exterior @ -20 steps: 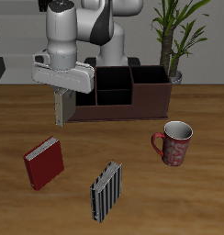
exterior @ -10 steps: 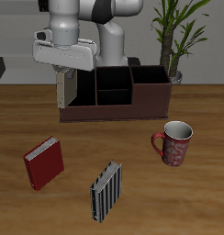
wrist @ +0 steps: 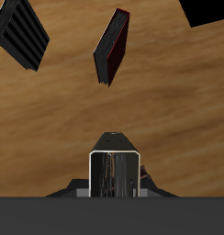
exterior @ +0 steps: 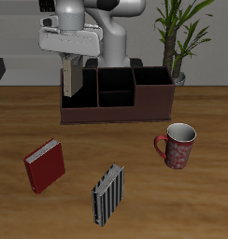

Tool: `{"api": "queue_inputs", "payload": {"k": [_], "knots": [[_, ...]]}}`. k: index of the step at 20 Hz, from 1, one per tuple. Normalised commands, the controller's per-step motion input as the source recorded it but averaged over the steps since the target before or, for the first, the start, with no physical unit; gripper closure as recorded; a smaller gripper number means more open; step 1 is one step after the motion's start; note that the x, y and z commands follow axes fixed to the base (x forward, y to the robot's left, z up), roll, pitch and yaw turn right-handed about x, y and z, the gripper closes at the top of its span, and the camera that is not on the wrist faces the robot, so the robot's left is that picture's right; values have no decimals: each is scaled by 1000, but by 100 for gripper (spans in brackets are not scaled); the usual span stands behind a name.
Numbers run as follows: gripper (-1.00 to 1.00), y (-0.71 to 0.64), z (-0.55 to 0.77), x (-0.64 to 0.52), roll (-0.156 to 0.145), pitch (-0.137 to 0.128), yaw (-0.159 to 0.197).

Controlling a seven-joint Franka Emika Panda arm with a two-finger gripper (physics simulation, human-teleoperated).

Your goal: Place the yellow book into the back desk caddy's left compartment

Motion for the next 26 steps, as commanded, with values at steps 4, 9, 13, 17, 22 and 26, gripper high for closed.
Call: {"api": "queue_inputs", "payload": {"k": [4,9,13,17,22,26], "knots": [[100,117,62,-241,21,-5,21],[100,62,-15,-250,13,7,24],[100,3,-68,-376,9,0,22],[100,-57,-32,-323,-4,-14,28],[100,-150,11,-245,-32,-10,1],[100,-110,13,-176,-23,-22,8]]}}
